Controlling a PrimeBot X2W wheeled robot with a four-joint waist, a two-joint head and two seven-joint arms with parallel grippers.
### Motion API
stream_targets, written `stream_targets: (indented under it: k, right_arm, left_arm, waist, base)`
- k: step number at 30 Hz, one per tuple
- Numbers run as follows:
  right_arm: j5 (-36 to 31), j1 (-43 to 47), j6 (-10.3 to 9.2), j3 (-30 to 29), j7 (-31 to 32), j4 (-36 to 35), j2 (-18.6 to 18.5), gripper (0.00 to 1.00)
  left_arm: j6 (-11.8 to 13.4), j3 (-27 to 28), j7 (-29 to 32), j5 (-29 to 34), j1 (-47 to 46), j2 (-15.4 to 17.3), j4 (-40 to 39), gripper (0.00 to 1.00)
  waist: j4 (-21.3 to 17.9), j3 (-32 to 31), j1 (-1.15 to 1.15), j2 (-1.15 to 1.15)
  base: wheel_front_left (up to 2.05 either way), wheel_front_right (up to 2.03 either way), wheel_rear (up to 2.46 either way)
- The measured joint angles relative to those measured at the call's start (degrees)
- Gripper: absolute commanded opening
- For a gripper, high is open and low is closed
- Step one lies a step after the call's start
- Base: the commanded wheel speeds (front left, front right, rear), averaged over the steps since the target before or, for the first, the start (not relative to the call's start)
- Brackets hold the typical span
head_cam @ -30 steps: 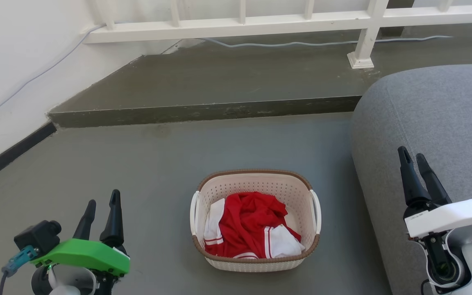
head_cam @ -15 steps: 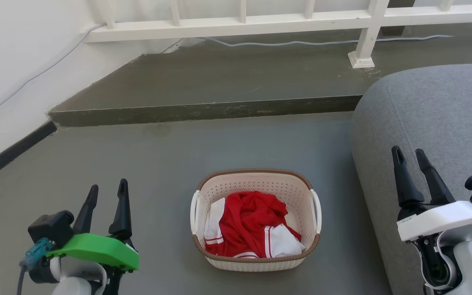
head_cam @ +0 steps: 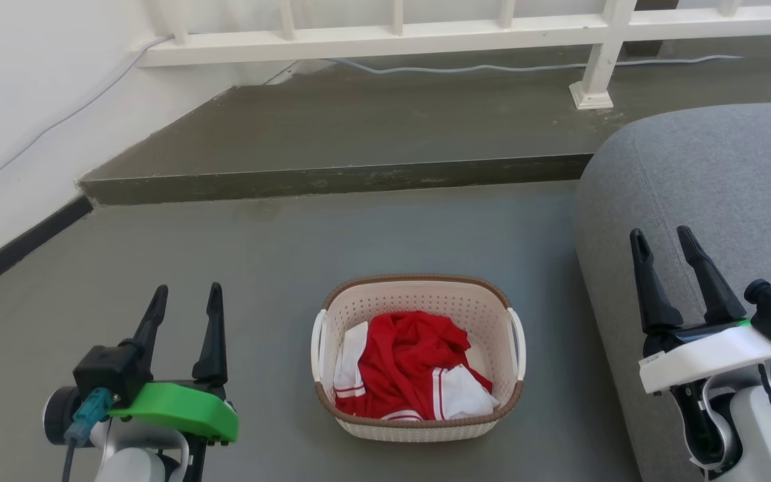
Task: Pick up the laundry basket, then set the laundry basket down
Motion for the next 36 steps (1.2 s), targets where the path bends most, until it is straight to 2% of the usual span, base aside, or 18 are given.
stream_targets:
  k: [8, 25, 36]
  right_arm:
    - [-5.9, 0.0, 0.02, 0.3, -1.7, -0.5, 0.0, 1.0]
    - [-5.9, 0.0, 0.09, -1.4, -1.7, 0.4, 1.3, 1.0]
    - [-5.9, 0.0, 0.16, -2.1, -1.7, 0.3, 1.5, 1.0]
  left_arm:
    - [0.0, -0.5, -1.7, 5.8, -0.1, -0.4, -0.6, 1.0]
    - [-0.1, 0.4, -1.7, 5.9, -0.1, -0.8, -0.5, 1.0]
    - [-0.5, 0.9, -1.7, 6.0, -0.7, -0.9, -1.3, 1.0]
  waist:
    - [-0.1, 0.2, 0.0, 0.0]
    - [-0.4, 0.1, 0.0, 0.0]
    - [-1.0, 3.1, 0.0, 0.0]
  base:
    - [0.0, 0.0, 0.0]
    - [0.0, 0.0, 0.0]
    - [0.0, 0.0, 0.0]
